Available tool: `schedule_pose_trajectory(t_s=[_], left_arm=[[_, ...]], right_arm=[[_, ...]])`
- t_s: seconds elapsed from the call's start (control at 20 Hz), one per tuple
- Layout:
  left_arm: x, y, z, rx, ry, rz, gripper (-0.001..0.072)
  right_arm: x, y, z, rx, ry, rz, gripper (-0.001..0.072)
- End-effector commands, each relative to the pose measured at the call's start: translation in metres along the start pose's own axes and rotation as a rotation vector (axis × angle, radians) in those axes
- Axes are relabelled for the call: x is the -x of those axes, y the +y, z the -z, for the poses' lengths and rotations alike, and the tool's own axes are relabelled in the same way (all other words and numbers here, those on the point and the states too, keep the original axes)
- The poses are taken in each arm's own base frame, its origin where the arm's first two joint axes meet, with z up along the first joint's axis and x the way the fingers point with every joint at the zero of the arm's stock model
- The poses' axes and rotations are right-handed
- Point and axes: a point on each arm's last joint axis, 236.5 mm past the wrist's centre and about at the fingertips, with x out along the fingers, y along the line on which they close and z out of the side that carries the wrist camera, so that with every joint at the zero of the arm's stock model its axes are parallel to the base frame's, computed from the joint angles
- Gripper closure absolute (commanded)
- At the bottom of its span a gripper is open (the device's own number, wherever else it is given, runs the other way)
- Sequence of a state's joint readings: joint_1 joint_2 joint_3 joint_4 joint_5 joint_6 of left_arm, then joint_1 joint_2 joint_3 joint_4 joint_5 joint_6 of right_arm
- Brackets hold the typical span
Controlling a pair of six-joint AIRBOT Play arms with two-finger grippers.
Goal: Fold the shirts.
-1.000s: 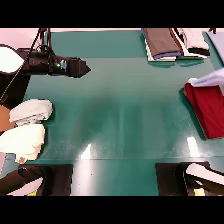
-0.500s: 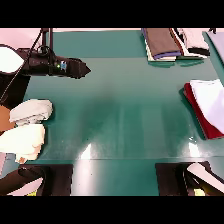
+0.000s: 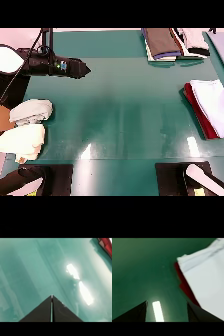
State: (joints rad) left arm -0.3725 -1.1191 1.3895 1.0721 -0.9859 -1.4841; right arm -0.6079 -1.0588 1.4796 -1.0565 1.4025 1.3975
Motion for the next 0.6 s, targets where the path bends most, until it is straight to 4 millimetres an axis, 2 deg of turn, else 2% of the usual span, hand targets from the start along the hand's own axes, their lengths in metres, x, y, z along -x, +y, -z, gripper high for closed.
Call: schedule_pose_trajectory(t_s=[0.0, 0.15, 0.2, 0.3, 0.35, 0.45, 0.55], left_arm=[[0.000, -0.001, 0.004, 0.002, 0.016, 0.003, 0.0685], [0.000, 0.000, -0.004, 0.002, -0.016, 0.001, 0.0685], [0.000, 0.000, -0.007, 0.002, -0.028, 0.000, 0.0685], [0.000, 0.000, -0.012, 0.002, -0.050, -0.002, 0.0685], [0.000, 0.001, -0.015, 0.002, -0.063, -0.003, 0.0685], [0.001, 0.001, -0.018, 0.002, -0.076, -0.003, 0.0685], [0.001, 0.001, -0.019, 0.002, -0.080, -0.004, 0.0685]], right_arm=[[-0.007, 0.090, 0.014, 0.163, 0.054, -0.154, 0.0158], [-0.013, 0.151, 0.043, 0.293, 0.119, -0.266, 0.0164], [-0.013, 0.168, 0.052, 0.330, 0.133, -0.299, 0.0245], [-0.011, 0.199, 0.071, 0.403, 0.160, -0.361, 0.0606], [-0.010, 0.211, 0.078, 0.431, 0.172, -0.385, 0.0695], [-0.007, 0.230, 0.090, 0.472, 0.180, -0.425, 0.0695], [-0.005, 0.241, 0.096, 0.495, 0.184, -0.449, 0.0694]])
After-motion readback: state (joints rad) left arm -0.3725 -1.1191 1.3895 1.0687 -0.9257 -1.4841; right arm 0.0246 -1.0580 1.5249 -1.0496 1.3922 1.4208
